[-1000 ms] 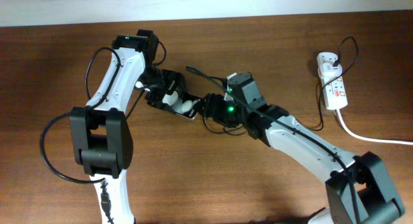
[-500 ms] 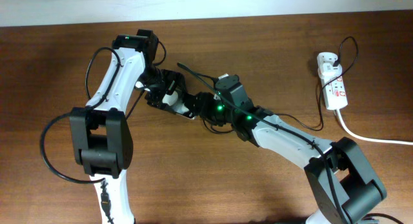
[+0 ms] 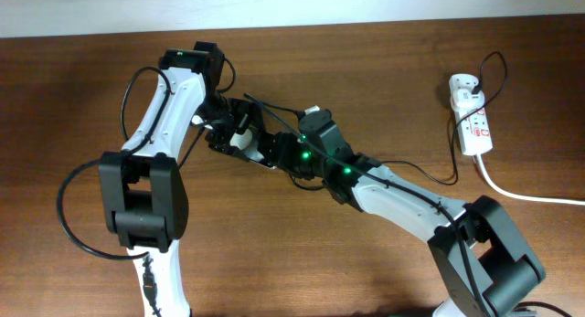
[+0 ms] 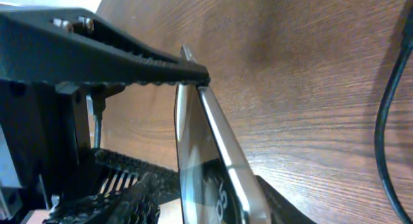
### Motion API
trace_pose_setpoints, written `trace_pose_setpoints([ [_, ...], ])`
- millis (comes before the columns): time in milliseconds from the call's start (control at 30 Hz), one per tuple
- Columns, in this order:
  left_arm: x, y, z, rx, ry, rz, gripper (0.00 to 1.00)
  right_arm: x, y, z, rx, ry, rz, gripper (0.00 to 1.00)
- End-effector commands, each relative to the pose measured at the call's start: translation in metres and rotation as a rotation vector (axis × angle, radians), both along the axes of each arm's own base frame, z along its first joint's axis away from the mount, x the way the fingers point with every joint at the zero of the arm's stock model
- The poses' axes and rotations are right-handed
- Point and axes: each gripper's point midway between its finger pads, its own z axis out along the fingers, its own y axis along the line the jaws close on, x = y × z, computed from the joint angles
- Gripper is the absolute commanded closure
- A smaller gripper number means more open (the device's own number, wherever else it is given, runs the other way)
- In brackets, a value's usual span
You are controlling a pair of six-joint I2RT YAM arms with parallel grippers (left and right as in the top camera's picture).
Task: Plug charger to phone and switch on socket
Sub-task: 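Close the right gripper on the phone's edge beside the left gripper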
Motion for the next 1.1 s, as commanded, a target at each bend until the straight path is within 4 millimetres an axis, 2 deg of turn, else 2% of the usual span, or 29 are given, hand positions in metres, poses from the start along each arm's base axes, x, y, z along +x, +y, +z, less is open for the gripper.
trace_pose_setpoints([
  [0,0.002,-0.003,0.007,-0.005,-0.008,0.004,0.99,0.010,0.001,0.005,-0.011,-0.036,-0.035,0.54],
  [200,-0.002,-0.012,0.007,-0.004,-0.009,-0.020,0.99,0.011,-0.001,0.005,-0.016,-0.039,-0.042,0.55],
  [433,-0.004,-0.019,0.006,-0.005,-0.009,-0.037,0.99,0.010,0.000,0.005,-0.014,-0.037,-0.039,0.69],
  [533,-0.004,-0.019,0.006,-0.005,-0.009,-0.037,0.98,0.010,0.000,0.005,-0.013,-0.037,-0.039,0.71],
  [667,-0.004,-0.019,0.007,-0.005,-0.009,-0.037,0.97,0.010,0.000,0.005,-0.013,-0.037,-0.039,0.79],
  [833,-0.004,-0.019,0.007,-0.005,-0.009,-0.037,0.96,0.011,0.001,0.007,-0.005,-0.043,-0.036,0.96],
  [967,-0.005,-0.019,0.007,-0.005,-0.008,-0.037,0.92,0.015,0.011,0.024,0.057,-0.095,-0.009,0.96],
  [1067,-0.005,-0.019,0.007,-0.005,-0.008,-0.037,0.91,0.015,0.012,0.026,0.069,-0.094,-0.009,0.96],
])
